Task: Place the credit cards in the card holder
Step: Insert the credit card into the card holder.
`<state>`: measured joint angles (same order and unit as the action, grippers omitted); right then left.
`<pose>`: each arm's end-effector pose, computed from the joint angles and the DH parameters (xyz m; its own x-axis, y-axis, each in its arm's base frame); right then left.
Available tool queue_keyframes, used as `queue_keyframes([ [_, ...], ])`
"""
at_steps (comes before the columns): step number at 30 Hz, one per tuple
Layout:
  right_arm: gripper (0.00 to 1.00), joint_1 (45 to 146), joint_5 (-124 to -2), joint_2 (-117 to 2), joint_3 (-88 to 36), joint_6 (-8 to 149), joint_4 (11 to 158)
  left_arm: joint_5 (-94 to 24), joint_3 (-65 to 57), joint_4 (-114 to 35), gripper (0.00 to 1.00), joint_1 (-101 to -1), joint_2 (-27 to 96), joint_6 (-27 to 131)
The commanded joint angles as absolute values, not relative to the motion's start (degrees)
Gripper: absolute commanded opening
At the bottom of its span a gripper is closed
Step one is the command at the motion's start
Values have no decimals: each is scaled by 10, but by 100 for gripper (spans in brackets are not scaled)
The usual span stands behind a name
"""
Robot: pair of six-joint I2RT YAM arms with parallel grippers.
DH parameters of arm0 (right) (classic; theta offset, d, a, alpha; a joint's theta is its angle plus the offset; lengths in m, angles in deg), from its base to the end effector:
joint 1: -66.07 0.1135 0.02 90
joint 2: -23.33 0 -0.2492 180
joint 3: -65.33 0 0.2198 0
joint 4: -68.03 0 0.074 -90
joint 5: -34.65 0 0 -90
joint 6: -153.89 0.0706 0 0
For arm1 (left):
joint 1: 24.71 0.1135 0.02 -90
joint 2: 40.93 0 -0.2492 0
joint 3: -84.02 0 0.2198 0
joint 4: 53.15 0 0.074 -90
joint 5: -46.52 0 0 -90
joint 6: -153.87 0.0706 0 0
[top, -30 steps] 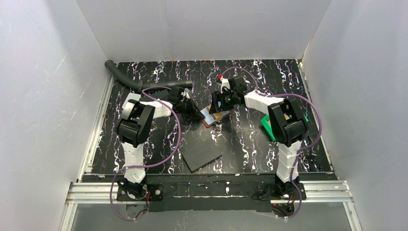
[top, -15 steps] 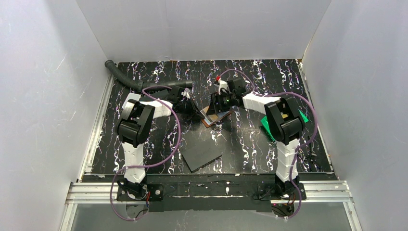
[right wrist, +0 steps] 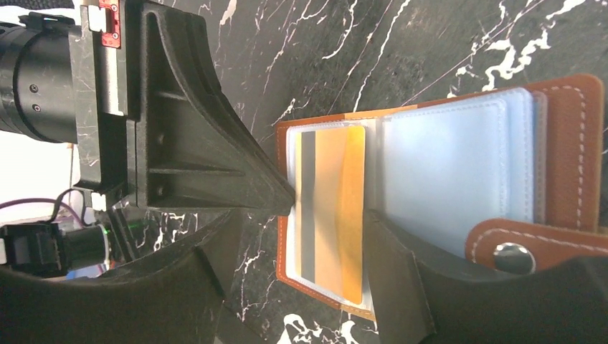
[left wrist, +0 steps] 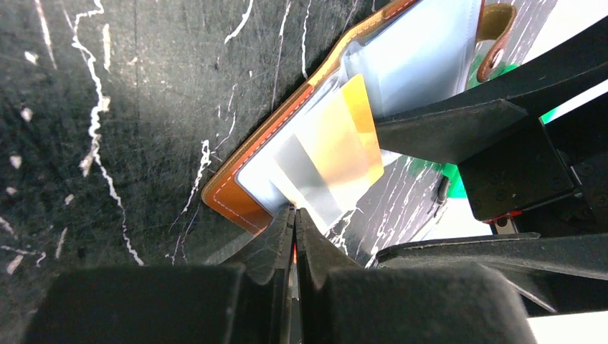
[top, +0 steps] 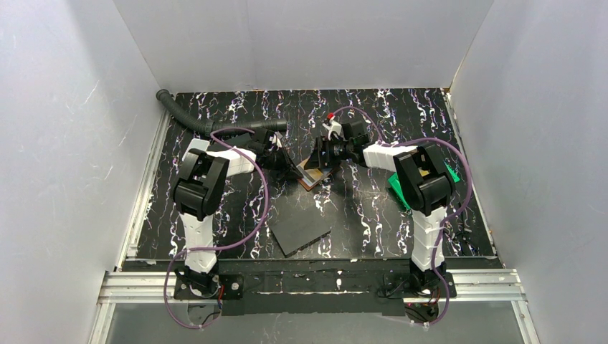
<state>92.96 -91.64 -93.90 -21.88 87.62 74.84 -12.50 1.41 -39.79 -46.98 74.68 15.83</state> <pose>0.3638 0.2313 0.1466 -0.8062 -0.0451 -0.5900 -0.5054 0.5711 0.6469 0.3609 -0.1871 0.1211 -0.9338 -0.3065 -0.1844 -0.0610 0.6444 -0.7623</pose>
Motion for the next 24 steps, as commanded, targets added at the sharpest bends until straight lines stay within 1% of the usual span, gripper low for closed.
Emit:
queue_keyframes([
  [1,72,929,-933,-895,-239,893,770,-163,8,-337,2,-468,710,189],
  [4,75,920,-885,-875,-275,858,845,-167,5,-312,16,-457,677,202],
  [6,77,917,-852,-870,-312,825,918,-165,4,-292,20,-448,656,211],
  [8,77,916,-821,-861,-341,803,972,-157,5,-274,27,-441,633,224],
  [12,78,916,-752,-811,-358,775,1044,-149,5,-232,39,-436,572,249],
  [16,75,906,-616,-724,-326,743,1089,-103,-32,-172,51,-436,536,284],
  [19,75,879,-494,-662,-283,744,1125,-53,-62,-156,61,-436,514,295],
  [22,75,836,-433,-588,-222,761,1128,-12,-84,-153,69,-437,498,310],
  [24,73,785,-423,-542,-181,783,1137,4,-96,-139,79,-437,495,330],
])
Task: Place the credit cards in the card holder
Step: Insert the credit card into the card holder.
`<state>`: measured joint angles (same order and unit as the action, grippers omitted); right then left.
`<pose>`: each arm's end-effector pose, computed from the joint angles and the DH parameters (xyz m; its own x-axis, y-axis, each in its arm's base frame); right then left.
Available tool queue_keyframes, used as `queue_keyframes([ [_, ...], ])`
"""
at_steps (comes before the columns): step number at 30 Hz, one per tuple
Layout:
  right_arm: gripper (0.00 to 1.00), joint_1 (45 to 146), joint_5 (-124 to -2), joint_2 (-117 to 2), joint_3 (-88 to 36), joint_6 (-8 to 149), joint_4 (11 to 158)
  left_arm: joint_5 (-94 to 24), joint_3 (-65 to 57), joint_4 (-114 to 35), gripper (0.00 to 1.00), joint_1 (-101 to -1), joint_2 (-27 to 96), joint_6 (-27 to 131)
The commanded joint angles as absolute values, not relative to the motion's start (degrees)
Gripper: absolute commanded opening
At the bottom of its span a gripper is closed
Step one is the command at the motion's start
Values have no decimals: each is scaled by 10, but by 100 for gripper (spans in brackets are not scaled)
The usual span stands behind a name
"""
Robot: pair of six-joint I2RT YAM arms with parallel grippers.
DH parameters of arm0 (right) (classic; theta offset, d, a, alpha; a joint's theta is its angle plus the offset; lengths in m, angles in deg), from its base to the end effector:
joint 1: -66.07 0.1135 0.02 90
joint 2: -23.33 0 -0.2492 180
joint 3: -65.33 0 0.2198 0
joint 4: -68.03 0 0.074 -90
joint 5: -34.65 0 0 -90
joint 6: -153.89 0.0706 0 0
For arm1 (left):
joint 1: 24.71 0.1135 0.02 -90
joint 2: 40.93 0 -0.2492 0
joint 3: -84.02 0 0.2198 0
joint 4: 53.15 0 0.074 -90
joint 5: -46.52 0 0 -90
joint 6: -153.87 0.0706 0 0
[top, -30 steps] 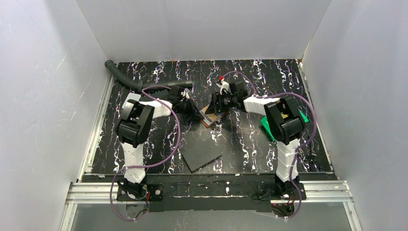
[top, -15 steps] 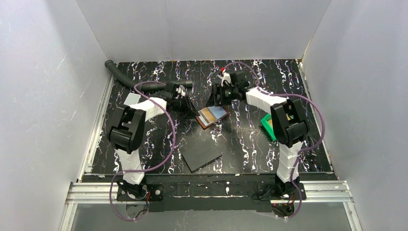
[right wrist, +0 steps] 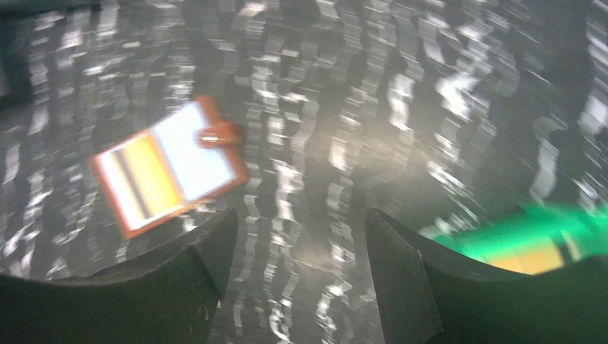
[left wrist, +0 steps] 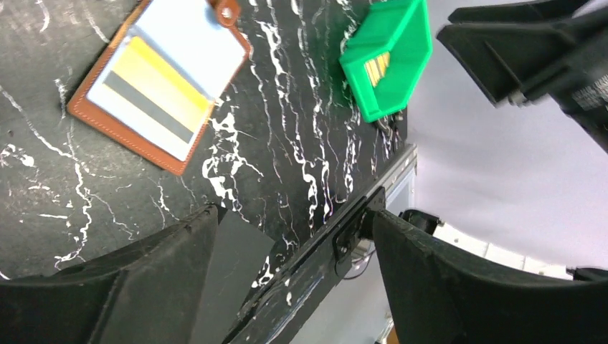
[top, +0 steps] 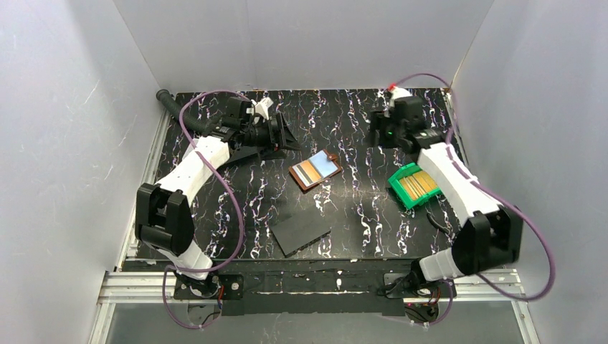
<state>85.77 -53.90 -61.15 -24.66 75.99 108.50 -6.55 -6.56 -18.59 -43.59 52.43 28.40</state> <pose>0.3144 0.1107 0.2998 -0.5940 0.0099 -0.8044 -0.1973 0.9676 0.1576 0.3249 -0.1559 0.2725 -0.8798 -0.1894 -0.4360 0.2458 0.6040 -0.7582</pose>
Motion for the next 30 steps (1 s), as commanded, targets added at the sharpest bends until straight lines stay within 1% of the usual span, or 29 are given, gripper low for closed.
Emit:
queue_keyframes([
  [1,72,755,-422,-521,-164,794,1141,6,-97,-132,81,-437,492,340],
  [5,60,643,-436,-464,-120,814,1153,-13,-58,-133,84,-441,475,375],
  [7,59,624,-422,-466,-112,814,1169,-27,-42,-136,83,-442,471,383],
  [9,58,608,-435,-483,-113,818,1183,-10,-41,-135,83,-442,467,382],
  [14,59,576,-508,-523,-114,757,1132,-23,-29,-142,83,-442,441,390],
  [16,59,577,-574,-536,-132,747,1127,-25,-27,-145,83,-442,442,389],
  [19,60,612,-670,-530,-130,762,1080,-18,-23,-151,83,-442,455,379],
  [22,67,704,-683,-544,-152,766,1066,6,-13,-178,79,-444,480,354],
  [24,70,756,-709,-574,-166,779,1045,18,-10,-191,70,-444,503,338],
  [26,70,800,-728,-617,-189,798,1035,22,-15,-192,61,-445,530,327],
  [30,70,882,-745,-712,-250,824,1022,32,-14,-219,52,-445,583,295],
])
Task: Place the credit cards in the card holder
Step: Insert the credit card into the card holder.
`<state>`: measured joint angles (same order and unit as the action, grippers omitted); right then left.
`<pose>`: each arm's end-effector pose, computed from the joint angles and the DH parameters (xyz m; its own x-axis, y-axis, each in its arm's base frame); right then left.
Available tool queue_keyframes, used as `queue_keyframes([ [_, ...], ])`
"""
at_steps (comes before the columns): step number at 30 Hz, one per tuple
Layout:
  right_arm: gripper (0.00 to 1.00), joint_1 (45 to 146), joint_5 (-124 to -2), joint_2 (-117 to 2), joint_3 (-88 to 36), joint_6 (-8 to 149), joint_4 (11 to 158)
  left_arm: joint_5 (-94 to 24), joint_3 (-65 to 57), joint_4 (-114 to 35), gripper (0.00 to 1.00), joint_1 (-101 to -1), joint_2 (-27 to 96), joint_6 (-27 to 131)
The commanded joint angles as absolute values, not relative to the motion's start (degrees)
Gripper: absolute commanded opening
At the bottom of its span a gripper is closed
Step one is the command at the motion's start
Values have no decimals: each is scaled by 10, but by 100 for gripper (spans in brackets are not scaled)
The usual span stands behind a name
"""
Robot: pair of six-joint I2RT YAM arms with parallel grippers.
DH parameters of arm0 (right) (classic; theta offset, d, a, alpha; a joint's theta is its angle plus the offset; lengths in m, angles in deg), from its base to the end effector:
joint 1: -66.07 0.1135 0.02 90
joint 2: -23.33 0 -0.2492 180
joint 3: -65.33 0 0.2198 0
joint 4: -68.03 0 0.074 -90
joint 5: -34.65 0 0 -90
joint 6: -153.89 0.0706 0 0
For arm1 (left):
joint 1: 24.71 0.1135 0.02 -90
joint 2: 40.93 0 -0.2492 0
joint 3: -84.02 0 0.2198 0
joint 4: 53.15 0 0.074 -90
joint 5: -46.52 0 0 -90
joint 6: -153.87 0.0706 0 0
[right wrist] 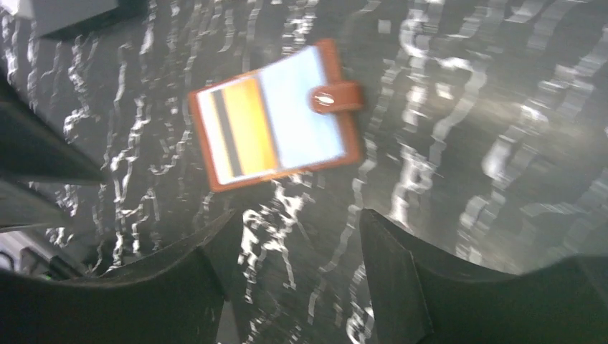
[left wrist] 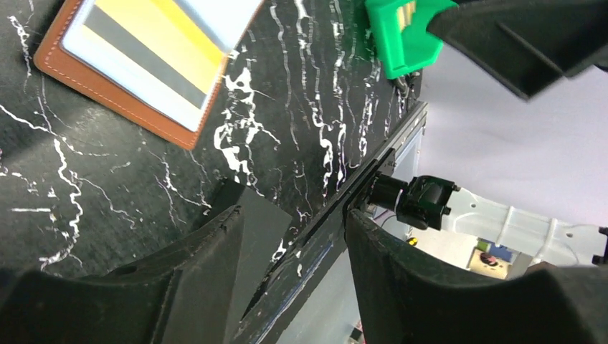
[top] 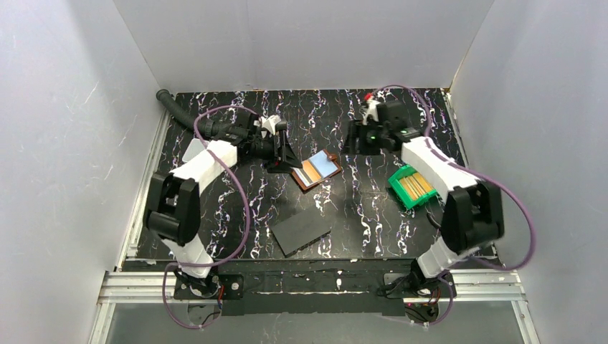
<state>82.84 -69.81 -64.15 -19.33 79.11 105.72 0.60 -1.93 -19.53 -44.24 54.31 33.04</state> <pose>0.3174 0.1141 0.2592 -0.7212 0.0482 -0.6910 -0.2817 0.8910 0.3561 0.3144 -0.1636 0.2413 -0.9202 -0.0642 -0.3862 0.2897 0.5518 -0.7821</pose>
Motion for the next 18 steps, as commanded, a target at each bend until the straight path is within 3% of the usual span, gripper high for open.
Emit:
queue_keyframes([
  [1,69,896,-756,-735,-259,835,1014,32,-15,-227,50,-445,597,284],
  [8,50,917,-852,-845,-251,953,846,22,-36,-295,29,-446,689,188],
  [18,45,917,-874,-926,-297,948,844,-32,-73,-233,16,-445,767,228],
])
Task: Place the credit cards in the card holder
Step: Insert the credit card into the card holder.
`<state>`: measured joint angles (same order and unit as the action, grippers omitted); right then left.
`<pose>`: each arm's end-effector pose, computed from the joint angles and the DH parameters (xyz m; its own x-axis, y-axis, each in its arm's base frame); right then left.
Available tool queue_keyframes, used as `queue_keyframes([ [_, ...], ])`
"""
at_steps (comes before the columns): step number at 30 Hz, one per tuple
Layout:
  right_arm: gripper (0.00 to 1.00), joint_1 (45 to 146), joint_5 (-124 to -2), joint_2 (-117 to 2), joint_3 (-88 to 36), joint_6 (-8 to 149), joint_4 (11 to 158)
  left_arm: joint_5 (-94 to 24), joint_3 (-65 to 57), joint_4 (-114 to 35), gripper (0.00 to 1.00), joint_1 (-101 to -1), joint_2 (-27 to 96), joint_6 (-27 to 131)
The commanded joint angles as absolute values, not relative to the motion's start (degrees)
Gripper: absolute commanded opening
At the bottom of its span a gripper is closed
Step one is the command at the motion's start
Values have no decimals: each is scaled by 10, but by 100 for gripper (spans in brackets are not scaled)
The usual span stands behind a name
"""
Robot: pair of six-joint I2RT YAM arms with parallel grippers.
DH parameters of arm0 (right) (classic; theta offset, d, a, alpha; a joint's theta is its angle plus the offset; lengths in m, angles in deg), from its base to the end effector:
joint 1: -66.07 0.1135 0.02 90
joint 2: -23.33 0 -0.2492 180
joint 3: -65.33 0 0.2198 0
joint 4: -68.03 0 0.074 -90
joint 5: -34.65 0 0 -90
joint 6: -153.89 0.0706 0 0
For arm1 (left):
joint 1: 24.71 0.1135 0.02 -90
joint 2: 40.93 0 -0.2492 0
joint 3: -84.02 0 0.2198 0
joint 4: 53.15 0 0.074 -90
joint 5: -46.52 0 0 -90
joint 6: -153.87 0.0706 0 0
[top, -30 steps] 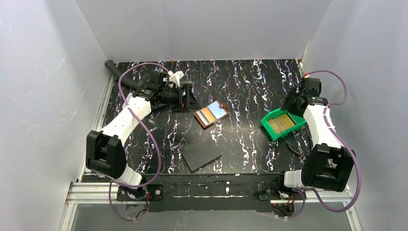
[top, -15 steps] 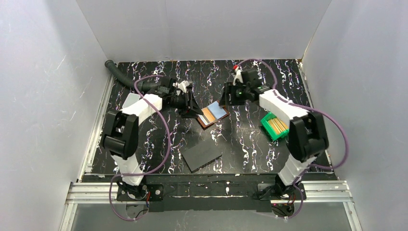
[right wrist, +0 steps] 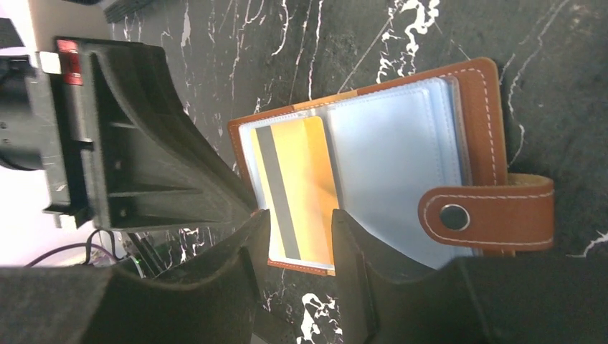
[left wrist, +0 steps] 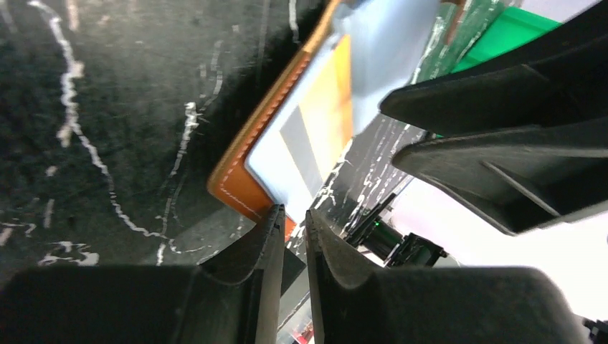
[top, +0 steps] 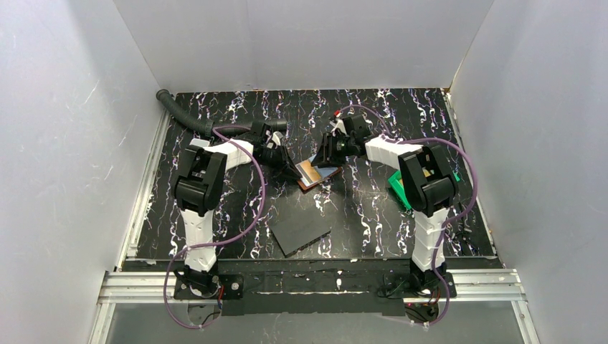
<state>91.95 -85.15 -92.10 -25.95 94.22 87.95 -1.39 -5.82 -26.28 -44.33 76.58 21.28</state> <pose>0.3668 0.2170 0.1545 -0.8936 0.0535 -0.4456 -0.2882 0.6927 0.6612 0.3638 -0.1799 0.1295 -0.9814 -0.1833 -0.0576 -0.0661 0.6036 -0.7946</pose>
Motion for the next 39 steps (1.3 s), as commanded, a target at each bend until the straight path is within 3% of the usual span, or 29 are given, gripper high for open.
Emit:
queue_keyframes([
  [1,45,917,-871,-928,-297,946,844,-41,-72,-227,15,-444,768,233],
  [11,39,918,-880,-965,-307,948,844,-66,-89,-178,6,-443,794,264],
  [39,31,947,-914,-956,-267,989,788,-75,-104,-159,2,-443,814,270],
])
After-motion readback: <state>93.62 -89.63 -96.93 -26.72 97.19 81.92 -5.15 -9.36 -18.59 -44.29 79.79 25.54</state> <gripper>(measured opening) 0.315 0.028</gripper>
